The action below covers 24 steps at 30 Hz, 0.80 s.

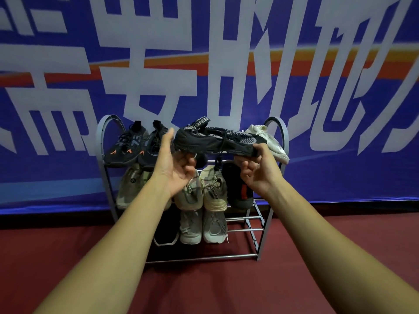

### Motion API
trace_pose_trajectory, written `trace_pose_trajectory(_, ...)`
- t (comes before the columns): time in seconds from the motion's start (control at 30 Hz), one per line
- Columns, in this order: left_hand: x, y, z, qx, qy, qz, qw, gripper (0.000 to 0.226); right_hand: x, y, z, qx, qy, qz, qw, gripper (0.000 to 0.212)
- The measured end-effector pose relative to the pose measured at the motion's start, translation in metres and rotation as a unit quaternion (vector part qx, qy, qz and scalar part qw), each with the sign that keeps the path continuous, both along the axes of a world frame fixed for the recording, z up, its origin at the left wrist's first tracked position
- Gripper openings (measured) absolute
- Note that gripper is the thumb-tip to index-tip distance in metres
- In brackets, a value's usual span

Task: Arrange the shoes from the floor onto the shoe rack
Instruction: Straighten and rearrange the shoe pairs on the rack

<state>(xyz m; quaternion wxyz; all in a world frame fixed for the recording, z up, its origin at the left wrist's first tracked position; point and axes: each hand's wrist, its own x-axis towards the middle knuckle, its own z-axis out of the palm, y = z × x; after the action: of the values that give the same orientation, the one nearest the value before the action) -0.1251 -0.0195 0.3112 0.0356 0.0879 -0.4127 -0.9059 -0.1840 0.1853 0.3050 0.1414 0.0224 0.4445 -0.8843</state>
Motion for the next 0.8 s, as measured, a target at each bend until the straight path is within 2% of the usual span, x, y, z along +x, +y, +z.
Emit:
trace_pose_trajectory(0.07, 0.000, 0.004, 0.003, 0.024, 0.024, 0.000, 0.999, 0.069, 0.000, -0.003, -0.003, -0.029, 0.005, 0.013, 0.999, 0.016)
trace_pose_trajectory(0.2, -0.006, 0.020, 0.003, -0.060, 0.030, 0.011, 0.998, 0.082, 0.005, -0.013, -0.010, -0.021, 0.009, 0.029, 0.999, 0.007)
trace_pose_trajectory(0.3, -0.015, 0.024, -0.003, -0.053, 0.018, 0.045, 0.997, 0.098, 0.009, -0.016, -0.012, 0.023, 0.037, 0.053, 0.998, 0.011)
trace_pose_trajectory(0.37, -0.020, 0.019, -0.005, -0.037, 0.011, 0.068, 0.997, 0.100, 0.010, -0.013, -0.013, 0.038, 0.041, 0.070, 0.996, 0.023)
trace_pose_trajectory(0.47, -0.025, 0.015, -0.007, -0.039, 0.002, 0.087, 0.995, 0.086, 0.009, -0.006, -0.013, 0.055, 0.029, 0.081, 0.995, 0.032)
trace_pose_trajectory(0.6, -0.026, 0.017, -0.005, -0.057, 0.013, 0.099, 0.993, 0.033, 0.004, 0.004, -0.016, 0.039, 0.023, 0.052, 0.998, 0.023)
trace_pose_trajectory(0.8, -0.029, 0.026, -0.008, -0.034, 0.007, 0.075, 0.997, 0.023, 0.003, 0.005, -0.018, -0.043, 0.027, 0.041, 0.998, 0.019)
